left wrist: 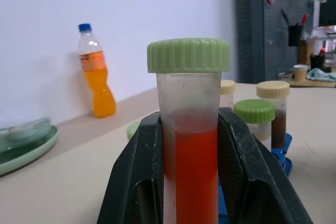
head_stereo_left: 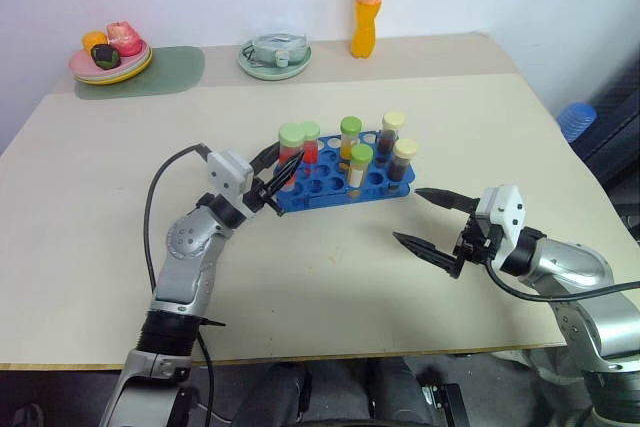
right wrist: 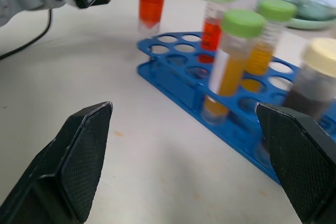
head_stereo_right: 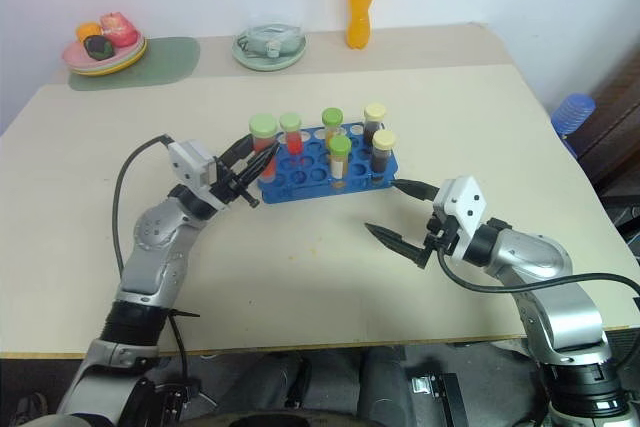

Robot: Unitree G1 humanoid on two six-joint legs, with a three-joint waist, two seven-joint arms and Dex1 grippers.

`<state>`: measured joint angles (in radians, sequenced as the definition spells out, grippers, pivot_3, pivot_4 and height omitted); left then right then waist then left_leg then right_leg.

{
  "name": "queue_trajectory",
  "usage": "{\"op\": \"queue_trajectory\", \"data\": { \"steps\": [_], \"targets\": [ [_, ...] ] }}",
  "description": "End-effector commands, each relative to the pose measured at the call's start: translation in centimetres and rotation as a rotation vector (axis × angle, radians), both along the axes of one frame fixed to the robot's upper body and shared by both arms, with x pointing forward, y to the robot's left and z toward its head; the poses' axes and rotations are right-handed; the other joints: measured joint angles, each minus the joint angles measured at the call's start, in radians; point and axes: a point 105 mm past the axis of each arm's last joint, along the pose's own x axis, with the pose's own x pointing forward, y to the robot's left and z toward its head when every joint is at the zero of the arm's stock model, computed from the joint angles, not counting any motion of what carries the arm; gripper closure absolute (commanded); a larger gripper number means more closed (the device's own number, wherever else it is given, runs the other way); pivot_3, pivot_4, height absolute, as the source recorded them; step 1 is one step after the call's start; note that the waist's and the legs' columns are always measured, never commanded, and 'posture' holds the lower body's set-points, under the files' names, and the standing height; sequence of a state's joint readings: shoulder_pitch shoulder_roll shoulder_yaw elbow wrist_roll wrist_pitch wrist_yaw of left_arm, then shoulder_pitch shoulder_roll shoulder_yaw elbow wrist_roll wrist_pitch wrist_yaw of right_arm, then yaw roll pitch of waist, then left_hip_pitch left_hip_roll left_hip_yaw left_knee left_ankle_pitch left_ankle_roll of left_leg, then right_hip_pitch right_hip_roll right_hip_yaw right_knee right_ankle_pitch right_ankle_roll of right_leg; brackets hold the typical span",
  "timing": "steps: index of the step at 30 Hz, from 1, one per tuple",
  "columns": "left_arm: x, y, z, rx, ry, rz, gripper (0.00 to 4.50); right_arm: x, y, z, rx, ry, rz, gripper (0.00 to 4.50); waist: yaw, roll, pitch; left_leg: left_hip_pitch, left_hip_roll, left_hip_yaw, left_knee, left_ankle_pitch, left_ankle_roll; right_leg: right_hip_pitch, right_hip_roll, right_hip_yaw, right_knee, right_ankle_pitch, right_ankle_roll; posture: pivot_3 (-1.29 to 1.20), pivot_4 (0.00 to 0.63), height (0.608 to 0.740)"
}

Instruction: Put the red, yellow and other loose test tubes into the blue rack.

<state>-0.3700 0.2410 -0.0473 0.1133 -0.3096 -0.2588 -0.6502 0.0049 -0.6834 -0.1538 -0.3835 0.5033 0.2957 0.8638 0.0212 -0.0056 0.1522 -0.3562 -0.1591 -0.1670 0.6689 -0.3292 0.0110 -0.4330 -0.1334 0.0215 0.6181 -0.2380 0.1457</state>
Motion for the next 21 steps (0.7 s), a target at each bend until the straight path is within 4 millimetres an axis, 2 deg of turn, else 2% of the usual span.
{"op": "queue_trajectory", "data": {
  "steps": [1, 9, 21],
  "targets": [
    [0.1, -1.1, 1.2, -0.041, -0.068, -0.039, 3.54, -0.6, -0.3, 1.1, 0.015, -0.017, -0.027, 0.00, 0.010, 0.000, 0.000, 0.000, 0.000, 0.000, 0.000, 0.000, 0.000, 0.000, 0.000, 0.000, 0.000, 0.000, 0.000, 0.00, 0.150, 0.740],
    [1.1, -2.9, 0.1, -0.071, -0.040, -0.093, 3.54, -1.2, -0.5, 0.8, 0.007, -0.005, -0.056, 0.00, 0.020, 0.000, 0.000, 0.000, 0.000, 0.000, 0.001, 0.000, 0.000, 0.001, 0.000, 0.000, 0.000, 0.000, 0.001, 0.00, 0.150, 0.740],
    [1.4, -3.5, -1.3, -0.077, 0.000, -0.113, 3.54, -1.6, -0.8, 0.9, -0.005, -0.006, -0.072, 0.00, 0.019, 0.000, 0.000, 0.000, 0.000, 0.000, 0.001, 0.000, 0.001, 0.001, 0.000, 0.000, 0.000, 0.001, 0.001, 0.00, 0.150, 0.740]
  ]
}}
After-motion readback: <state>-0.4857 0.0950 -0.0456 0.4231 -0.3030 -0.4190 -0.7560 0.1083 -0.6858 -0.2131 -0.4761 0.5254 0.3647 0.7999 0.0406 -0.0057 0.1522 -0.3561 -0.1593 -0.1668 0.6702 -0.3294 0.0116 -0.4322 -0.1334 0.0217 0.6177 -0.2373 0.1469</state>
